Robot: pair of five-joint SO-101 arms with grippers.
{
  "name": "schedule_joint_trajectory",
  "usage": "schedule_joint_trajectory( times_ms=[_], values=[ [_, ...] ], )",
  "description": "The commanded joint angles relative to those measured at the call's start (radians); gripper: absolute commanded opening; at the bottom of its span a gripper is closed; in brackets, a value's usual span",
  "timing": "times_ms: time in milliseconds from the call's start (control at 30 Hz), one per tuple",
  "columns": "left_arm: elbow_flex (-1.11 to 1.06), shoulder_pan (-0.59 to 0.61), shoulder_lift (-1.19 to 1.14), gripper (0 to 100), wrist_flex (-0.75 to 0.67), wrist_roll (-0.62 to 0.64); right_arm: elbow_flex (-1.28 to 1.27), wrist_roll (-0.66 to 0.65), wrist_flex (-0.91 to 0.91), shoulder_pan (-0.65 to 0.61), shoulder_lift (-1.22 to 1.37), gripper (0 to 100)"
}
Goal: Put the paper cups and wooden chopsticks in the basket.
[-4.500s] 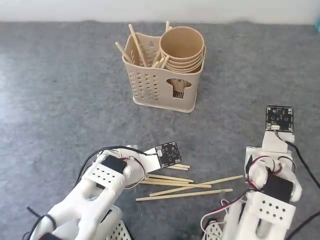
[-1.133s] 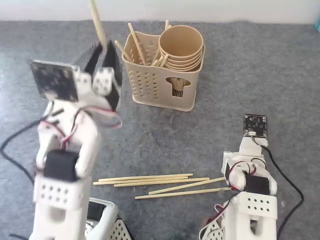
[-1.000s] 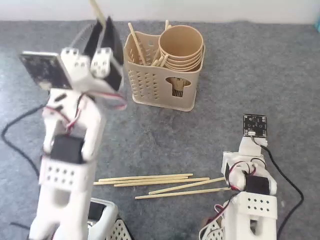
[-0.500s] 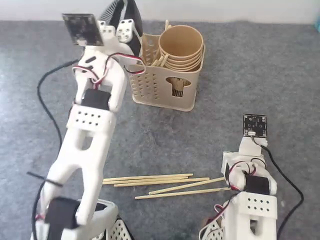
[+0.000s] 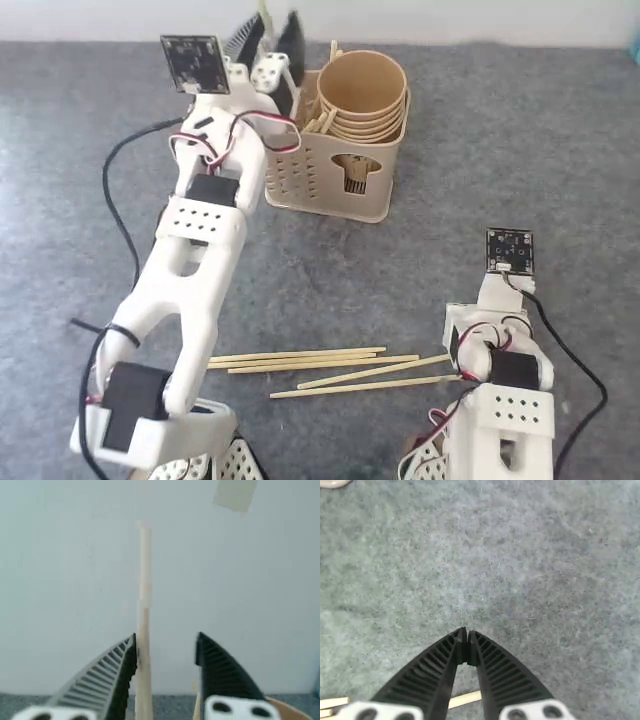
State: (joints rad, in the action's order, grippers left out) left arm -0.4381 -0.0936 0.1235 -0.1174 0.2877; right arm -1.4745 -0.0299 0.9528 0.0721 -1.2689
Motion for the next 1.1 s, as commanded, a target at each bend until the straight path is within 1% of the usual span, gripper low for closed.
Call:
schedule_joint_trajectory(
  times_ms=[0, 100, 200, 267, 367, 433, 600, 800, 933, 1000, 1067],
  values=[
    [-0.001, 0.017, 0.058, 30, -0.002, 0.008, 0.009, -0.041, -0.021, -0.007, -0.018, 0.8],
    [-0.008, 0.040, 0.094, 26, 0.014, 0.008, 0.009, -0.044, -0.019, -0.007, -0.018, 0.8],
    [-0.008, 0.071, 0.152, 23, 0.080, 0.008, 0.009, -0.048, -0.019, -0.007, -0.018, 0.8],
    [-0.019, 0.092, 0.213, 23, 0.164, 0.008, 0.009, -0.048, -0.018, -0.007, -0.018, 0.8],
    [-0.047, 0.129, 0.347, 23, 0.328, 0.008, 0.011, -0.051, -0.016, -0.007, -0.018, 0.9],
    [-0.068, 0.155, 0.451, 23, 0.446, 0.008, 0.009, -0.089, -0.015, -0.012, -0.018, 0.9],
    [-0.131, 0.244, 0.723, 23, 0.683, 0.008, -0.015, -0.169, 0.013, -0.087, -0.018, 0.9],
    [-0.245, 0.402, 0.996, 23, 0.910, 0.008, -0.028, -0.229, 0.008, -0.168, -0.018, 0.9],
    [-0.371, 0.514, 1.140, 23, 1.025, 0.008, -0.008, -0.296, 0.004, -0.234, -0.018, 0.9],
    [-0.461, 0.568, 1.204, 23, 1.066, 0.009, 0.035, -0.305, 0.021, -0.278, -0.018, 0.9],
    [-0.565, 0.615, 1.255, 23, 1.091, 0.009, 0.103, -0.313, 0.074, -0.337, -0.015, 0.9]
  ],
)
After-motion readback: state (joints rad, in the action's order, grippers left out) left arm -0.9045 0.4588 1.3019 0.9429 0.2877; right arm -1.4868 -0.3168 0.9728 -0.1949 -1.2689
